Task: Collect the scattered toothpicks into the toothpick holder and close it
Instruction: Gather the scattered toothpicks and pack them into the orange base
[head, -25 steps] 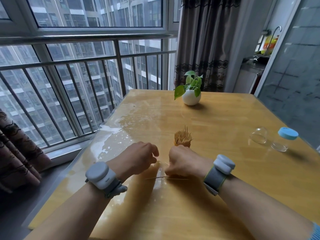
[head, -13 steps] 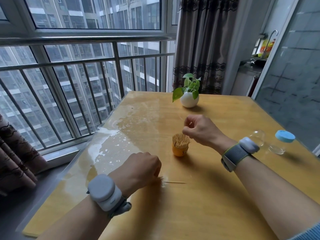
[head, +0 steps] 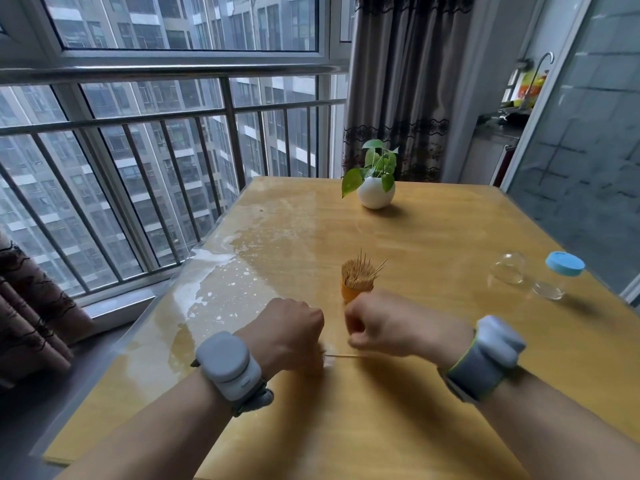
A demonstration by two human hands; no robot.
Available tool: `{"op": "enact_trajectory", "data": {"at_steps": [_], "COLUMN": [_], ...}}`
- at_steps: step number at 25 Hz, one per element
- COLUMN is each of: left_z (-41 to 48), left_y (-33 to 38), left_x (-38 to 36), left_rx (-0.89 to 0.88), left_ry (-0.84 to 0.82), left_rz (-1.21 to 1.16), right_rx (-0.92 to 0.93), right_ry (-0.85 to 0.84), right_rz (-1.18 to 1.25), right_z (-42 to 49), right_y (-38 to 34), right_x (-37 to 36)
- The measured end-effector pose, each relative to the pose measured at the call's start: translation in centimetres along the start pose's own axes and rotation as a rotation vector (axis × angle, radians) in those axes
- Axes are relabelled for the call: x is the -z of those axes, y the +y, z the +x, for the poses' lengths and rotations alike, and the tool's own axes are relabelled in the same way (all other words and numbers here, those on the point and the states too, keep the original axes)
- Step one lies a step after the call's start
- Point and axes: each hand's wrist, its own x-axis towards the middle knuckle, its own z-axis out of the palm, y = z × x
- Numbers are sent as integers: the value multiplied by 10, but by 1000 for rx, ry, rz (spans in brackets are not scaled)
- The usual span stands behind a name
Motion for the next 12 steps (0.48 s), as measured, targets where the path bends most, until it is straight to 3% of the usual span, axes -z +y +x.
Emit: {"op": "enact_trajectory", "data": {"at_steps": [5,8,10,12], "left_z": [-3,10,21,37], "left_y": [-5,-20,-27,-28], "left_x": [-3,5,10,14], "left_rx": [-21,-13,2,51], "left_ry": [58,133,273,478], "left_rz": [-38,-391,-763,-1055], "right_rx": [59,71,48,3], "right_ry": [-78,-92,-34,158], "right_rz": [-173,-150,64,413], "right_z": [8,11,8,5], "right_y": [-12,-10,3,22], "right_x": [-11,-18,-9,13]}}
